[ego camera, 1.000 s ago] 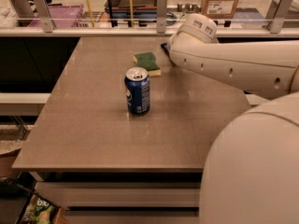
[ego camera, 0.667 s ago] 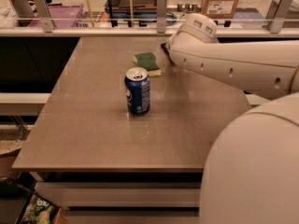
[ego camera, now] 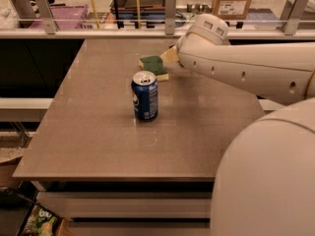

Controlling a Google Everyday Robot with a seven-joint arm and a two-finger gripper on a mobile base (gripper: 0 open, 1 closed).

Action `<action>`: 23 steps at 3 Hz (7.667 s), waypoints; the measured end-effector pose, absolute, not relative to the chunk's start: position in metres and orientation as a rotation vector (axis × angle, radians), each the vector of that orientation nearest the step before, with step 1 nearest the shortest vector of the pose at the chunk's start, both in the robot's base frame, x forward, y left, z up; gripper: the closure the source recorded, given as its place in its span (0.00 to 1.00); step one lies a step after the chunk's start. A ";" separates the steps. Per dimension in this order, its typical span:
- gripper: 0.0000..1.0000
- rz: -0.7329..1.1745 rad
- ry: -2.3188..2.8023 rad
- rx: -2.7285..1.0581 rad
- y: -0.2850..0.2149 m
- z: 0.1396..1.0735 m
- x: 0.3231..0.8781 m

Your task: Pick rxbar blueberry

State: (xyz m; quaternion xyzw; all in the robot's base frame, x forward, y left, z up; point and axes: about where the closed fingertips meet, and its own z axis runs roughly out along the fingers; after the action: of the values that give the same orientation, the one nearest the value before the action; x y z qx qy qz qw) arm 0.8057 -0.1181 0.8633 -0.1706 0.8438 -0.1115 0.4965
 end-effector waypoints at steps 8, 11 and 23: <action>0.14 -0.014 2.078 -0.269 -0.118 0.841 0.812; 0.84 -0.012 2.077 -0.272 -0.116 0.841 0.812; 0.00 0.017 1.979 -0.255 -0.156 0.925 0.782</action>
Offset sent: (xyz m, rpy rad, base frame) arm 0.0033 -0.0011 0.0008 0.0991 -0.0082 -0.0098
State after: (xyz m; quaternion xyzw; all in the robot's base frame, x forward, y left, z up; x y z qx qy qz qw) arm 0.7825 -0.1562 0.9248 -0.1073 0.8333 0.0072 0.5423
